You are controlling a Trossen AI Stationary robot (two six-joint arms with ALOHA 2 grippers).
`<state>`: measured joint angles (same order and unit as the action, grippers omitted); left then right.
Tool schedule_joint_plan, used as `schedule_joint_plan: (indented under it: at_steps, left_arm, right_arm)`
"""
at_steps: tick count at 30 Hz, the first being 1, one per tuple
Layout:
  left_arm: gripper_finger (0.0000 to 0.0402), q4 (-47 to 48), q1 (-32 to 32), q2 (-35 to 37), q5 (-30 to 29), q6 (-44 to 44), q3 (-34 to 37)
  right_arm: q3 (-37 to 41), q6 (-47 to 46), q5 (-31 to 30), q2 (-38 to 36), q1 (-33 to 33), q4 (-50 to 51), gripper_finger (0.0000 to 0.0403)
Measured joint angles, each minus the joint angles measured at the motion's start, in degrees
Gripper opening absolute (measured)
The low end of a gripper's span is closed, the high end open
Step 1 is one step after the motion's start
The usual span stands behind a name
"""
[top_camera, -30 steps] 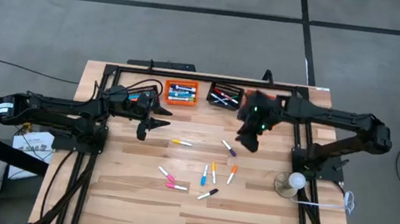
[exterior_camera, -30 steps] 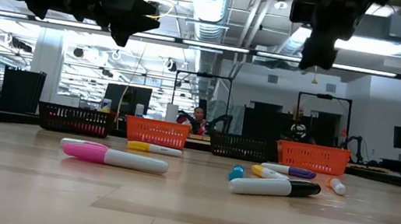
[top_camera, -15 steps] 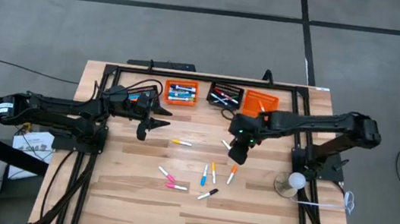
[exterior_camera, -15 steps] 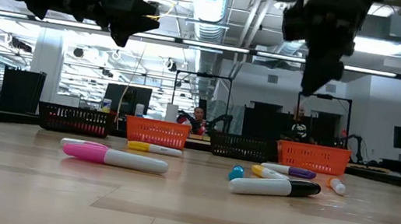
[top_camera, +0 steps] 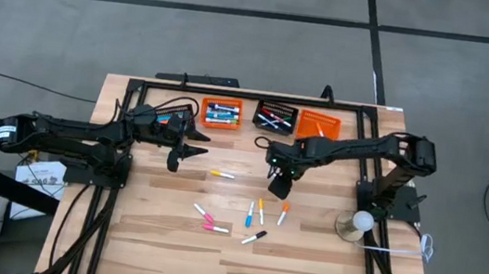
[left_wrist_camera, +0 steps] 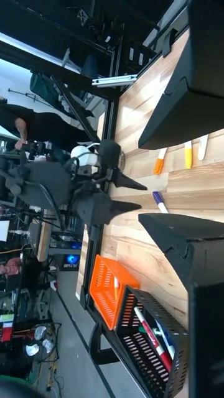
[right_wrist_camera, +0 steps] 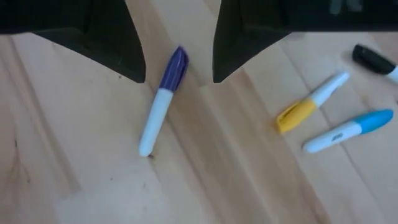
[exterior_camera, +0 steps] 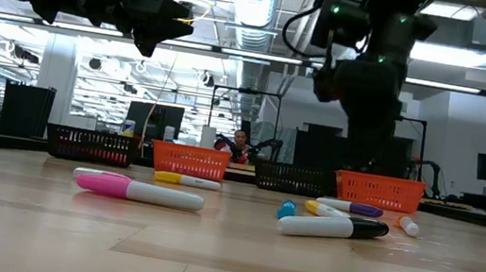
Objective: Pick & Place Markers
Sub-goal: Put the small purple highlighter pen into the right orange bin
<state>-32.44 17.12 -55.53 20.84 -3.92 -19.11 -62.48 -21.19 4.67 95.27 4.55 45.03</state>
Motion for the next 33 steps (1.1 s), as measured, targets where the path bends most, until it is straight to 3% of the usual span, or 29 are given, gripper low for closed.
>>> schedule_joint_plan:
  at_steps: [14,21,33]
  left_arm:
    - [0.0177,0.0,0.0,0.0,0.0,0.0,0.0]
    - [0.0177,0.0,0.0,0.0,0.0,0.0,0.0]
    - [0.0177,0.0,0.0,0.0,0.0,0.0,0.0]
  right_arm:
    - [0.0,0.7,-0.1,7.1,1.5,-3.2,0.0208]
    - [0.0,0.7,-3.7,7.2,1.7,-5.2,0.0206]
    - [0.0,0.6,-3.6,7.2,2.0,-2.7,0.0203]
